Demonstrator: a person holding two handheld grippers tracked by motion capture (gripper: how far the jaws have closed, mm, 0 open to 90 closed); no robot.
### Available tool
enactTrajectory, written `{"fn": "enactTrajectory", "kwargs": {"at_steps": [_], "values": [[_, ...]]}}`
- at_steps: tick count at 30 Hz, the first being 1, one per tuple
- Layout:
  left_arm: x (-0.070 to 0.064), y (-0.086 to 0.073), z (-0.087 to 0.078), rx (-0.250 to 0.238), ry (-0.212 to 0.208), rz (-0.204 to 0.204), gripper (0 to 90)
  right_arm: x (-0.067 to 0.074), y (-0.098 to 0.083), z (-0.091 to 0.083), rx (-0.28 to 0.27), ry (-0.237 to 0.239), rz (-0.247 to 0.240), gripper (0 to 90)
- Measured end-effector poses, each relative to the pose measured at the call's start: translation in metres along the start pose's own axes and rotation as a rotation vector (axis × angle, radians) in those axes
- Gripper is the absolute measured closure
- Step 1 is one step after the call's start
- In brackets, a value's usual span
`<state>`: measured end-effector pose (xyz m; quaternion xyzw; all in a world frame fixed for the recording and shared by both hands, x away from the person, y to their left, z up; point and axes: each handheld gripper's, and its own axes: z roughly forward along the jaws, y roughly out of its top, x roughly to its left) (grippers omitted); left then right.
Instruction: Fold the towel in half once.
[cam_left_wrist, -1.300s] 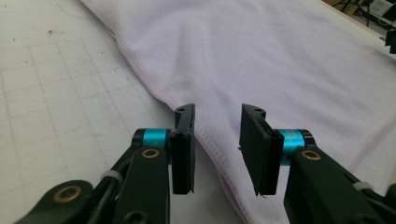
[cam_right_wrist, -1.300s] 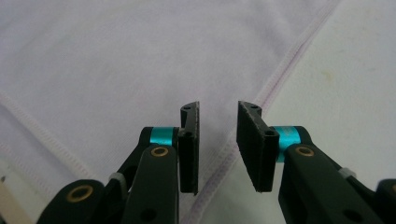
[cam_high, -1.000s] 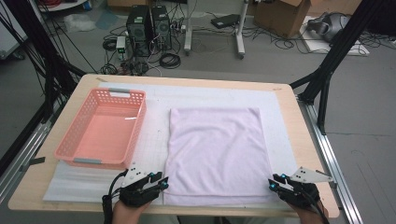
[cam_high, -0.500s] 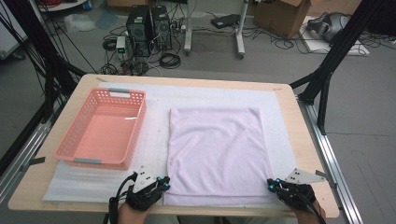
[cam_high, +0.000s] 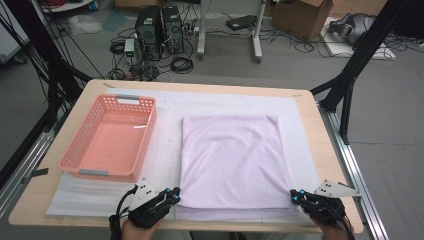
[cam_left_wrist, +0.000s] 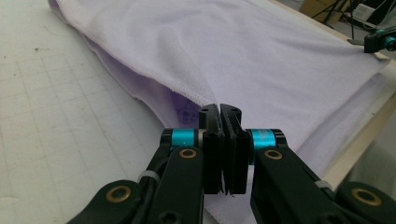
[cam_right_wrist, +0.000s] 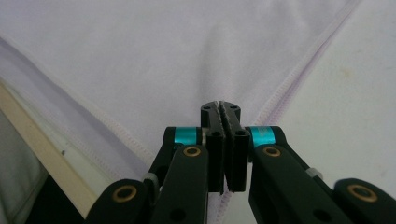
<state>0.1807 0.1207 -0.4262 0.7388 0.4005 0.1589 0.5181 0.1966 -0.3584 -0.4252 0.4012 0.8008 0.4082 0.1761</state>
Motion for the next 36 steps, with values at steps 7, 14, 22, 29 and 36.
{"fn": "enactTrajectory", "kwargs": {"at_steps": [7,14,22,29,36], "values": [[-0.014,-0.003,-0.011,-0.021,-0.036,0.011,87.3,-0.005,0.000,-0.022,-0.045,-0.011,0.030,88.9],[-0.016,-0.013,-0.016,0.037,-0.034,0.005,86.3,0.002,-0.006,-0.024,0.034,0.016,0.002,88.9],[0.010,-0.008,-0.007,0.021,0.032,-0.112,54.2,-0.001,-0.003,-0.016,0.013,-0.089,0.029,68.6],[0.029,0.006,0.027,0.066,0.047,-0.148,50.8,-0.009,0.000,0.004,0.029,-0.140,0.052,62.3],[0.057,0.032,0.073,0.144,0.107,-0.182,50.8,-0.023,0.006,0.026,0.046,-0.164,0.096,60.0]]}}
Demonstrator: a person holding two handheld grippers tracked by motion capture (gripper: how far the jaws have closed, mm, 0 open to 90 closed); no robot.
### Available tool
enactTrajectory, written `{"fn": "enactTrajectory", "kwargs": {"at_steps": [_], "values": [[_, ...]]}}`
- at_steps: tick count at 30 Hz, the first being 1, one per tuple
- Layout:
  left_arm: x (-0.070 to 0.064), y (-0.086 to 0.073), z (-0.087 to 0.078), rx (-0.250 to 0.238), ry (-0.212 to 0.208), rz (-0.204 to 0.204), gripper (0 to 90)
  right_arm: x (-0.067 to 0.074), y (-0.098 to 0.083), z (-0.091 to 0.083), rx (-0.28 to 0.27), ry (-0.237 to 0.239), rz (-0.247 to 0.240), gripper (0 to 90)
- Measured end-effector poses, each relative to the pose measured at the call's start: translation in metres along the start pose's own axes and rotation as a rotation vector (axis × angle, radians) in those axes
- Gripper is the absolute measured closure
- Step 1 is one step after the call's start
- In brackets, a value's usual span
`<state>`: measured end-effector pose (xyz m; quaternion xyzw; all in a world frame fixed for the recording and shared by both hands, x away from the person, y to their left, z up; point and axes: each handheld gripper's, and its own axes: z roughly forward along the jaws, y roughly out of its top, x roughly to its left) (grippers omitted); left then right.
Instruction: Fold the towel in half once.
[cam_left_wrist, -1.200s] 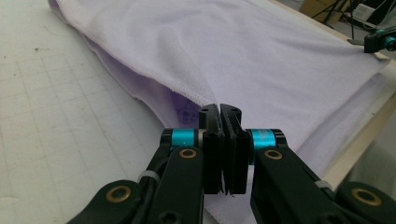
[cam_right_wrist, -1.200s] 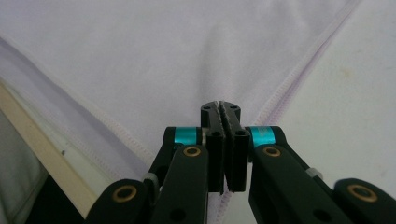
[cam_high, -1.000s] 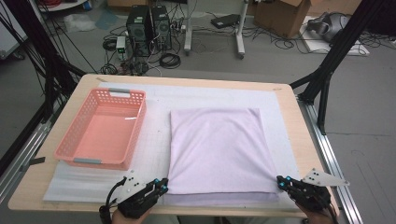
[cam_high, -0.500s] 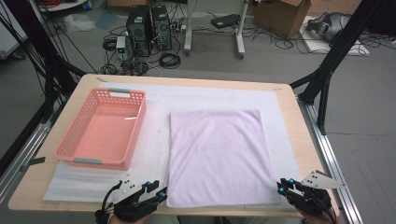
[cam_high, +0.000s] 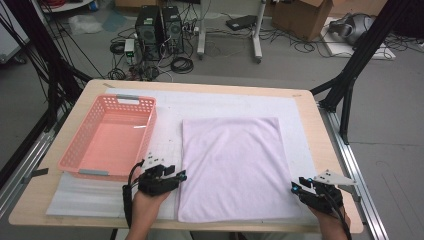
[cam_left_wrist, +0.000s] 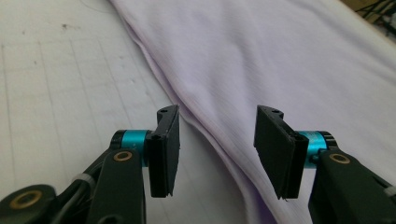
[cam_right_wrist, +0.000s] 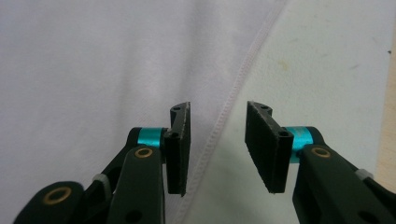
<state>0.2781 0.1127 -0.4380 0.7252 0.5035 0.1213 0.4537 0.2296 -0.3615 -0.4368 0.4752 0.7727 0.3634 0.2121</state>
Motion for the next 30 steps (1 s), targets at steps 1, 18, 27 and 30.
{"fn": "enactTrajectory", "kwargs": {"at_steps": [1,18,27,30], "values": [[0.003,0.004,0.005,0.006,0.020,-0.006,50.7,0.000,0.000,0.003,0.013,0.000,0.005,60.0],[0.001,0.015,0.037,0.011,0.233,0.032,85.5,0.002,0.000,0.011,0.043,0.066,0.026,86.8],[0.006,0.014,0.033,-0.006,0.224,0.023,62.9,-0.003,0.002,0.004,0.027,0.058,0.062,67.9],[0.010,0.012,0.028,-0.060,0.153,0.033,54.2,-0.014,0.015,0.010,-0.012,0.044,0.086,62.7]]}}
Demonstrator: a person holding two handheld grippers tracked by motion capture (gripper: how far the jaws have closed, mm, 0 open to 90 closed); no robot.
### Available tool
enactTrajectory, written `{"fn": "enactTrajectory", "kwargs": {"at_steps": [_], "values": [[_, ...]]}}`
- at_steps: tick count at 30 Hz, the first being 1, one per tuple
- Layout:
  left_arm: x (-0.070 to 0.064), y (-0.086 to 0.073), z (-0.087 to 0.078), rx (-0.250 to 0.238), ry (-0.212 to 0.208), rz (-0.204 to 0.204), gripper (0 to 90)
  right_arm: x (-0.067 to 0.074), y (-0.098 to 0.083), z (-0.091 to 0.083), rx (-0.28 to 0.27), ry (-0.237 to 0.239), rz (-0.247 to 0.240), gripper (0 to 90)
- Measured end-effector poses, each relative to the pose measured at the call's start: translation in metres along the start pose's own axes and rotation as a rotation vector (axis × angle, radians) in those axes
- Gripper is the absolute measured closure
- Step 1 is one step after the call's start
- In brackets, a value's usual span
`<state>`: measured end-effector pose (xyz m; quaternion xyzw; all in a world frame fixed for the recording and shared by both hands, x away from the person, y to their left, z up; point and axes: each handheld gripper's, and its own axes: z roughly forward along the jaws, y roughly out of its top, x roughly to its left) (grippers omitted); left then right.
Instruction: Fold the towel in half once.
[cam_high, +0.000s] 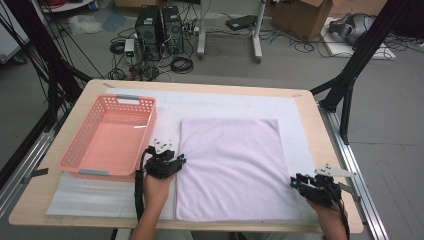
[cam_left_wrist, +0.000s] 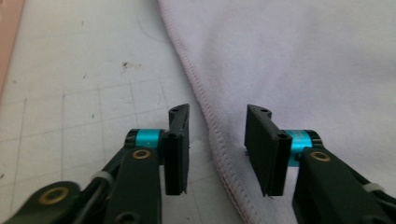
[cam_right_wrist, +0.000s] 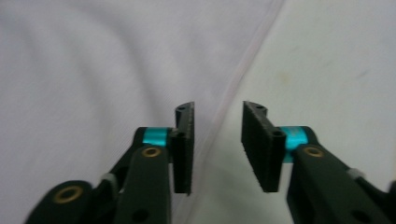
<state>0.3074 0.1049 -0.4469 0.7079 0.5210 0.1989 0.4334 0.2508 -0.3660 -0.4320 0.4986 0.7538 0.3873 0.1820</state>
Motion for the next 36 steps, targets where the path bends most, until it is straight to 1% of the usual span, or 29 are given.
{"fn": "enactTrajectory", "kwargs": {"at_steps": [2,4,5,6,7,8,9,11,12,13,14,15,16,17,18,19,20,23,24,25,27,28,32,36], "values": [[0.002,0.000,0.000,-0.012,-0.032,-0.007,50.6,-0.004,0.013,0.012,-0.001,-0.013,-0.005,62.6],[0.002,0.000,0.000,-0.015,-0.055,0.003,47.4,-0.006,0.025,0.027,0.009,-0.025,-0.003,63.0],[0.001,0.000,-0.001,-0.017,-0.066,0.005,46.9,-0.006,0.028,0.036,0.030,-0.040,-0.006,64.2],[0.001,0.000,-0.001,-0.024,-0.070,0.003,46.0,-0.005,0.030,0.044,0.062,-0.046,-0.001,71.0],[0.002,0.000,-0.002,-0.031,-0.080,0.001,45.3,-0.005,0.030,0.050,0.095,-0.031,-0.009,80.0],[0.002,0.000,-0.002,-0.037,-0.091,-0.003,45.1,-0.004,0.029,0.052,0.078,-0.030,-0.011,83.9],[0.003,0.001,-0.003,-0.042,-0.101,-0.001,43.9,-0.004,0.029,0.051,0.080,-0.037,-0.002,85.7],[0.004,0.001,-0.005,-0.050,-0.126,0.002,42.1,-0.005,0.027,0.047,0.076,-0.092,-0.010,87.2],[0.004,0.001,-0.005,-0.050,-0.138,0.003,40.0,-0.007,0.025,0.045,0.064,-0.102,0.012,87.0],[0.004,0.000,-0.006,-0.055,-0.154,0.000,37.3,-0.009,0.022,0.043,0.053,-0.101,0.026,86.1],[0.004,0.001,-0.007,-0.056,-0.168,0.006,34.6,-0.008,0.020,0.041,0.047,-0.109,0.021,83.0],[0.004,0.001,-0.007,-0.067,-0.171,0.007,30.4,-0.006,0.019,0.039,0.040,-0.125,-0.011,75.3],[0.004,0.001,-0.008,-0.074,-0.182,0.010,26.8,-0.005,0.017,0.037,0.025,-0.125,-0.032,64.5],[0.003,0.002,-0.009,-0.086,-0.187,0.008,24.4,-0.005,0.016,0.035,0.005,-0.118,-0.039,57.5],[0.003,0.002,-0.009,-0.086,-0.187,0.008,22.3,-0.005,0.016,0.035,0.005,-0.118,-0.039,57.5],[0.002,0.002,-0.012,-0.101,-0.185,0.003,19.3,-0.008,0.014,0.026,-0.043,-0.062,-0.048,48.2],[0.002,0.002,-0.014,-0.104,-0.190,0.006,18.9,-0.009,0.014,0.023,-0.055,-0.046,-0.052,45.5],[0.001,0.002,-0.019,-0.114,-0.192,0.014,18.9,-0.012,0.012,0.010,-0.101,0.008,-0.116,34.3],[0.001,0.002,-0.021,-0.119,-0.193,0.017,18.9,-0.012,0.011,0.006,-0.112,0.015,-0.123,28.8],[0.001,0.002,-0.022,-0.126,-0.195,0.015,18.9,-0.013,0.010,0.004,-0.120,0.023,-0.128,25.1],[0.000,0.003,-0.024,-0.132,-0.202,0.015,19.0,-0.016,0.009,0.000,-0.139,0.043,-0.132,21.5],[0.000,0.003,-0.025,-0.130,-0.202,0.019,19.0,-0.016,0.009,-0.001,-0.150,0.035,-0.128,19.4],[-0.004,0.008,-0.026,-0.137,-0.214,0.039,19.0,-0.017,0.010,-0.001,-0.167,0.034,-0.123,18.7],[-0.007,0.012,-0.028,-0.144,-0.227,0.053,19.2,-0.013,0.011,0.000,-0.157,0.042,-0.137,18.6]]}}
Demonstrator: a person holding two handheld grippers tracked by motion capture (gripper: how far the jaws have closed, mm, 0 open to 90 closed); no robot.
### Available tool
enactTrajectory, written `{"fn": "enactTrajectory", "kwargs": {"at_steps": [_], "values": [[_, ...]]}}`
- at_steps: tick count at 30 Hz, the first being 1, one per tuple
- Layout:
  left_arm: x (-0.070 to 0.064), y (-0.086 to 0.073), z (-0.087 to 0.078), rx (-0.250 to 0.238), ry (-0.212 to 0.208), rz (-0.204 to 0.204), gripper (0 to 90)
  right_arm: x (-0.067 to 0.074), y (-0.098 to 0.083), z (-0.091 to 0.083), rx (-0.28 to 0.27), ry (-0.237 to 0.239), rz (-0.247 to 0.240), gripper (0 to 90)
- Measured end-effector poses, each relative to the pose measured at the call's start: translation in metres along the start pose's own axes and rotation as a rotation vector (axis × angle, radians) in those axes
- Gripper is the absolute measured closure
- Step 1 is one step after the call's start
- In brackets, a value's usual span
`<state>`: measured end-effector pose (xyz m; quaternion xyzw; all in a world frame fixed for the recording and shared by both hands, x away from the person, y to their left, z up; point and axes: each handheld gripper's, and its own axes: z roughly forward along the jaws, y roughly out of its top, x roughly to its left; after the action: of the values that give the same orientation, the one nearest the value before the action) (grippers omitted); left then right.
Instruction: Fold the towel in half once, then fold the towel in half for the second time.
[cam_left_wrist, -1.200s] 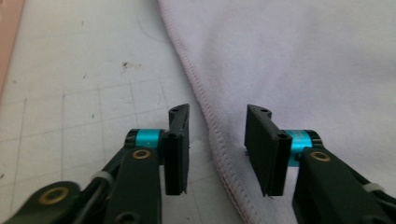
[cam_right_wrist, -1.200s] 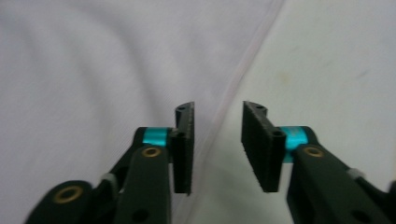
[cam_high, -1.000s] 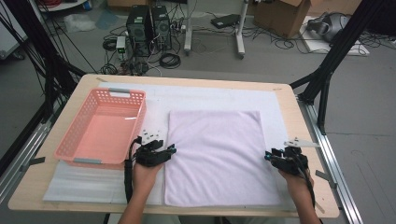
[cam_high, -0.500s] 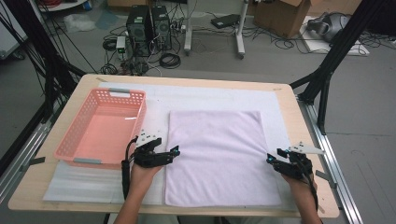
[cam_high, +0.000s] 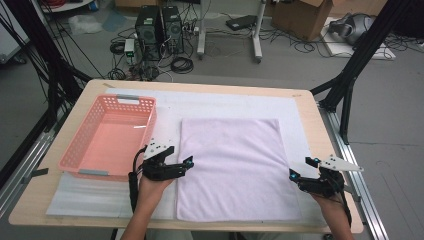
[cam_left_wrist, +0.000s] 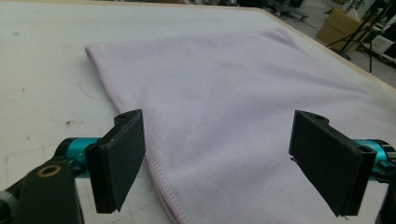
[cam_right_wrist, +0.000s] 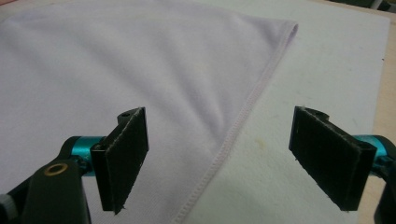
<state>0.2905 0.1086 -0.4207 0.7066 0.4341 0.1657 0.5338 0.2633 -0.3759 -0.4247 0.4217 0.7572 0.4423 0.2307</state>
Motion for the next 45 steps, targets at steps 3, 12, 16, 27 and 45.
{"fn": "enactTrajectory", "kwargs": {"at_steps": [3,12,16,27,45], "values": [[-0.001,0.001,0.000,-0.004,-0.013,0.000,19.2,0.002,0.002,-0.001,-0.011,0.008,-0.008,18.5],[0.003,0.013,0.008,-0.012,-0.072,0.025,18.6,0.004,0.011,0.003,-0.018,0.026,-0.025,18.3],[0.009,0.026,0.017,0.031,-0.044,0.028,18.6,0.000,0.019,0.009,-0.015,0.021,-0.016,18.2],[0.041,0.046,0.052,0.077,0.049,0.009,28.4,-0.022,0.046,0.045,0.049,0.023,0.025,18.3],[0.084,0.034,0.113,0.191,0.238,-0.036,44.8,-0.056,0.061,0.119,0.181,-0.060,0.097,30.7]]}}
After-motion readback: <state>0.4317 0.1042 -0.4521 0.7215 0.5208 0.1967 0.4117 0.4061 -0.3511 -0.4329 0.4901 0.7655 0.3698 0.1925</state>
